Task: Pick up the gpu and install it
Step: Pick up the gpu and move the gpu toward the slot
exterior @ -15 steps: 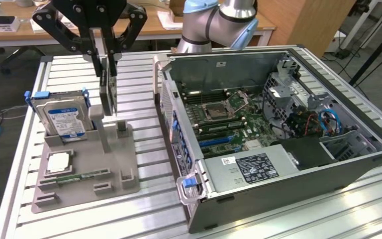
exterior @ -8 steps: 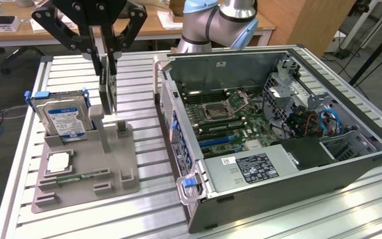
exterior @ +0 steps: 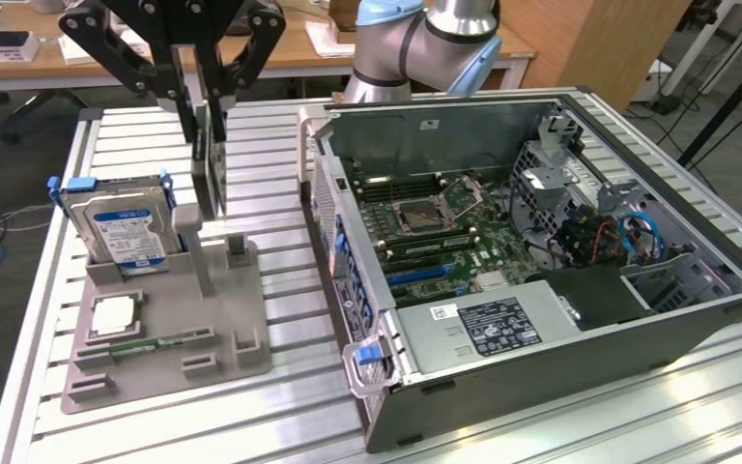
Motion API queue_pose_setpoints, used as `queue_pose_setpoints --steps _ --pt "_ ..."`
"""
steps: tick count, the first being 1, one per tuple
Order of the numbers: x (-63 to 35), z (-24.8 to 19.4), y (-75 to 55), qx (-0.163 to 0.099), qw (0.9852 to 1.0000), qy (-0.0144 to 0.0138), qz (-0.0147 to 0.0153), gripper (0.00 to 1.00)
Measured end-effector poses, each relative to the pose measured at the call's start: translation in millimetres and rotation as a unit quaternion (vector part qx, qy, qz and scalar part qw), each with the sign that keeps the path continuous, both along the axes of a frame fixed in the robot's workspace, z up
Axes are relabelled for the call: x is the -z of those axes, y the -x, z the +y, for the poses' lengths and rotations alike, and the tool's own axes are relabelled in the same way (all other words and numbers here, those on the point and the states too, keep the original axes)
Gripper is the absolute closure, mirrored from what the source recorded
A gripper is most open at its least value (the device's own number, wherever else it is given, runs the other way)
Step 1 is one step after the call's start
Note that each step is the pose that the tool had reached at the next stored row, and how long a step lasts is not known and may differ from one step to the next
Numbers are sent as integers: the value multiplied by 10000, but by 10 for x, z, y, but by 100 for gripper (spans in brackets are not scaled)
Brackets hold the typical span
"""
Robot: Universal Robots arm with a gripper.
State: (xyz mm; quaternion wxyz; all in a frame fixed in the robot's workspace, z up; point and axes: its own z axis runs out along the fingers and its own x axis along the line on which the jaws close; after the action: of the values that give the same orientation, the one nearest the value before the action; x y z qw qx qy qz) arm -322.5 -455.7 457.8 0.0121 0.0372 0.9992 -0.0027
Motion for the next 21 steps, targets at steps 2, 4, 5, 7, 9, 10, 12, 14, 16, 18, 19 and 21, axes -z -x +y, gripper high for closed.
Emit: queue_pose_setpoints --steps 2,4,5,7,9,10,12,14,16,18,19,21 --pt "-11 0 0 0 10000 1 0 74" --pt "-11 0 0 0 10000 1 -1 74" --pt "-11 0 0 0 10000 1 -1 74" --pt "-12 0 0 0 10000 1 -1 74" --pt "-14 1 -14 0 10000 2 1 74" --pt "-13 1 -30 0 10000 2 1 74" --pt "-12 1 -81 0 10000 1 0 74" --pt "-11 2 -133 0 10000 1 -1 74" --pt "-12 3 -190 0 10000 1 0 74" --pt "-11 6 -248 0 10000 1 0 74" --pt "-10 8 -282 0 10000 1 0 74" --pt "0 12 -358 0 10000 1 0 74"
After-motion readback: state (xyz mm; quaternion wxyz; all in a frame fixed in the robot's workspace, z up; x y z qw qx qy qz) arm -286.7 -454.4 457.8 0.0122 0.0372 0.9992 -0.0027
